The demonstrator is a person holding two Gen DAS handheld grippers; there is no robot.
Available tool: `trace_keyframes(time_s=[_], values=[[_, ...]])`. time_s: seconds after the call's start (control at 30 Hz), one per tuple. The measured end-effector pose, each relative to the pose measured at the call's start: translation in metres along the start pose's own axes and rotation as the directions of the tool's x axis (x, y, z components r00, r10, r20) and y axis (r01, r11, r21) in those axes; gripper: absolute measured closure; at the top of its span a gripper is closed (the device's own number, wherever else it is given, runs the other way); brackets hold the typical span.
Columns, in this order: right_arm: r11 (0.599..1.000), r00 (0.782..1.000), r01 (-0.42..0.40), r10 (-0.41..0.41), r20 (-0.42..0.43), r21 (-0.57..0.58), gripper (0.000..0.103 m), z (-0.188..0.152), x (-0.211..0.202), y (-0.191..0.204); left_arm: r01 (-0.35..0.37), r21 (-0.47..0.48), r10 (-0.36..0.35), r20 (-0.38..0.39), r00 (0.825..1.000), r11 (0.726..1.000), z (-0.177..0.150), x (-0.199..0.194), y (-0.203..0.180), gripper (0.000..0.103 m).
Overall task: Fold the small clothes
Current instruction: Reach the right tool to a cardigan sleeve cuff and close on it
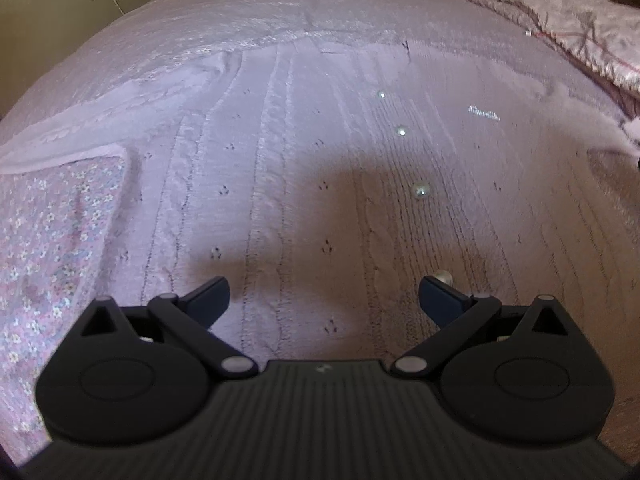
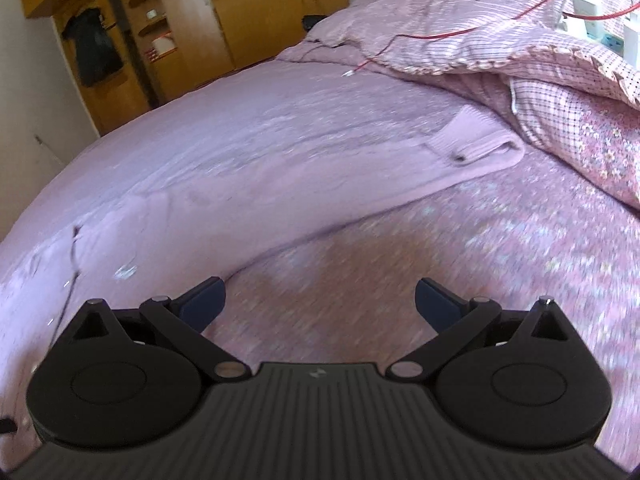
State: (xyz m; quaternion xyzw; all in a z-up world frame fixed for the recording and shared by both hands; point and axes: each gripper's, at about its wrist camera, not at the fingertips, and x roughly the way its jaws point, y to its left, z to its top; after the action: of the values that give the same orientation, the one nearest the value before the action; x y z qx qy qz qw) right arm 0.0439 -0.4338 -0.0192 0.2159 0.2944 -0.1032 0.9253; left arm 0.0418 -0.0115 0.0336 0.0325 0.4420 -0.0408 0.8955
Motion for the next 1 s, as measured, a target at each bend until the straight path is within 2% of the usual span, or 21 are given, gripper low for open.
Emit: trace_keyframes(time_s=[0.2,0.33,0.5,0.63,0.73,0.83,0.9,0.97,1.0], values=[[0.999,1.000,0.023,-0.023,-0.003,0.038,0.000,0.030,0.048,-0.032,-0.037,0.012,0.037,-0.041,0.998,0.999,-0.002,0.014,-0.009,0.001],[0.990,0.990,0.136,-0.137,0.023,0.025,0.000,0.050,0.077,-0.053,-0.065,0.016,0.066,-0.035,0.997,0.998,-0.005,0.018,-0.014,0.000],[0.976,0.980,0.189,-0.195,0.049,0.108,0.000,0.078,0.103,-0.090,-0.068,-0.024,0.068,-0.028,0.997,0.997,-0.005,0.022,-0.012,0.000],[0.959,0.960,0.261,-0.270,0.072,0.110,0.000,0.094,0.122,-0.109,-0.081,-0.016,0.080,-0.022,0.997,0.997,-0.003,0.025,-0.016,0.000],[0.949,0.961,0.255,-0.270,0.060,0.187,0.000,0.104,0.136,-0.132,-0.081,-0.024,0.080,-0.023,0.997,0.996,-0.003,0.026,-0.015,0.000],[0.947,0.959,0.238,-0.264,0.100,0.217,0.000,0.107,0.144,-0.141,-0.090,-0.023,0.089,-0.019,0.996,0.996,-0.003,0.025,-0.017,0.000],[0.946,0.954,0.246,-0.275,0.120,0.211,0.020,0.107,0.148,-0.140,-0.092,-0.024,0.092,-0.017,0.996,0.995,-0.004,0.025,-0.018,0.000],[0.949,0.955,0.252,-0.275,0.109,0.188,0.063,0.107,0.152,-0.137,-0.094,-0.026,0.093,-0.016,0.995,0.995,-0.004,0.026,-0.018,0.000],[0.955,0.962,0.230,-0.253,0.104,0.187,0.069,0.107,0.152,-0.136,-0.095,-0.026,0.094,-0.016,0.995,0.995,-0.004,0.026,-0.018,0.000]])
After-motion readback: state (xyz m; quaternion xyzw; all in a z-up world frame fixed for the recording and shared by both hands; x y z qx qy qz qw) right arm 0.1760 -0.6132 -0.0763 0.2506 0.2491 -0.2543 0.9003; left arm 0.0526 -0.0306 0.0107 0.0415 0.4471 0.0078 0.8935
